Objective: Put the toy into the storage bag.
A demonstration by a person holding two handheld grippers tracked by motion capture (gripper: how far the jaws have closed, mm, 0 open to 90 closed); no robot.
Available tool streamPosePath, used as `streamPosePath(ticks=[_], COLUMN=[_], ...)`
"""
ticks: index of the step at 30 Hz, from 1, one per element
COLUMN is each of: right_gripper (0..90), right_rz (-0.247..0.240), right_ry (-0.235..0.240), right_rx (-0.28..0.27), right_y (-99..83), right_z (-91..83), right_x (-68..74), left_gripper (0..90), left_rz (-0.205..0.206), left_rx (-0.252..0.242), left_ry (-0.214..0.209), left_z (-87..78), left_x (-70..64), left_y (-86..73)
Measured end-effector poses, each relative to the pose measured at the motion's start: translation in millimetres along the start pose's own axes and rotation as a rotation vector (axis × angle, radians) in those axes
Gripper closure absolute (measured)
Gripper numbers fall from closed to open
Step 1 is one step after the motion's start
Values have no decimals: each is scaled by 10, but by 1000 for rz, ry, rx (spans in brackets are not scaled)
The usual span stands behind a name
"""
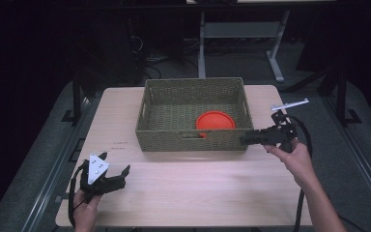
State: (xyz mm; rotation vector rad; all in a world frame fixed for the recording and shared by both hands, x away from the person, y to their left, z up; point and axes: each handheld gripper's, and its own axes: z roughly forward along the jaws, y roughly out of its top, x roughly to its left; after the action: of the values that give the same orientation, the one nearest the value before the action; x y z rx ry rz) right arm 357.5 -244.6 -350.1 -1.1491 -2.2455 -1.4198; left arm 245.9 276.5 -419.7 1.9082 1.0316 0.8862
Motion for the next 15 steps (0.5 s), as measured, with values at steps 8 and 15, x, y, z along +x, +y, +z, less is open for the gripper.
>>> streamPosePath(ticks=[8, 15], right_gripper=[283, 281], right_rz=[-20, -3], right_ry=[20, 28], right_rx=[31, 48], right_y=[-181, -353], right_z=[27, 51], right_x=[40, 2], left_gripper=[129, 129], left_rz=[8, 7], left_rx=[1, -1], left_ry=[-4, -5], left_z=[6, 6], left_x=[-10, -18], left_y=[1, 1])
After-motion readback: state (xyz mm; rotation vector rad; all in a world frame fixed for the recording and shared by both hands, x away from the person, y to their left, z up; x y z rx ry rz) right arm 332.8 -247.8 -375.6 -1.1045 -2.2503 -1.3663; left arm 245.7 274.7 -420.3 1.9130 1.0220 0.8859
